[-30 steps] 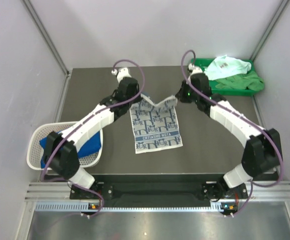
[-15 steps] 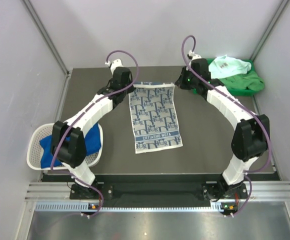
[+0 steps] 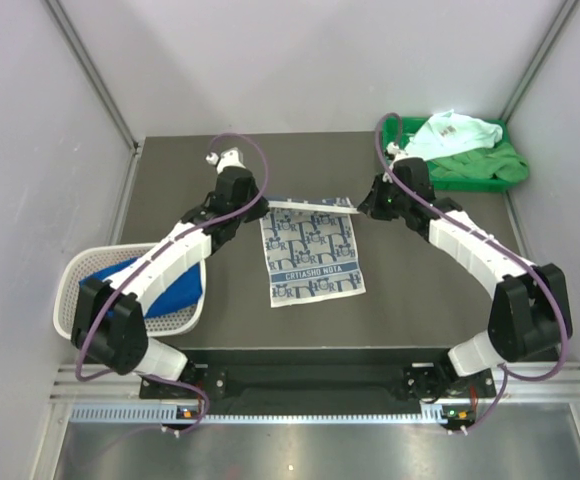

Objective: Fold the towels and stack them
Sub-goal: Fold the towel

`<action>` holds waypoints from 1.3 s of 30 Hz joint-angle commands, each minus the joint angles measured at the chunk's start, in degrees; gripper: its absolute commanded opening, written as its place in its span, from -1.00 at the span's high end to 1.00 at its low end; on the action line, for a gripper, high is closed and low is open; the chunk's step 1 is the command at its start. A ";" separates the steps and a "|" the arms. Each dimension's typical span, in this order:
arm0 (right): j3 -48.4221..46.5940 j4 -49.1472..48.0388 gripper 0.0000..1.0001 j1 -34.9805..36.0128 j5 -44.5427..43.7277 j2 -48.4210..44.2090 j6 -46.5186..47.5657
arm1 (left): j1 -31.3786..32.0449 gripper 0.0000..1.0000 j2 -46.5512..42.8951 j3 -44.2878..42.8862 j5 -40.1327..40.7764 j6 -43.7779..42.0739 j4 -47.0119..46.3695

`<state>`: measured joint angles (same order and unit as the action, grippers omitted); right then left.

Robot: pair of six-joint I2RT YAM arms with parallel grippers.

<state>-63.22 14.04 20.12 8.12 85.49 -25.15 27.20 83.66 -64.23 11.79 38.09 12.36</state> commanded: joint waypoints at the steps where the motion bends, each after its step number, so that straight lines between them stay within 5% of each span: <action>1: 2.31 -2.44 0.99 -0.17 -1.70 -5.06 -0.25 | 0.57 1.00 -4.90 2.61 2.44 1.11 -2.08; 39: 25.68 -3.76 1.00 2.38 -3.02 -22.12 -2.01 | 9.18 1.00 -17.91 23.61 3.50 9.81 -1.20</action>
<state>-38.92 11.49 22.52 8.47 65.47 -28.10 36.40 68.18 -42.59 11.77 46.92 12.05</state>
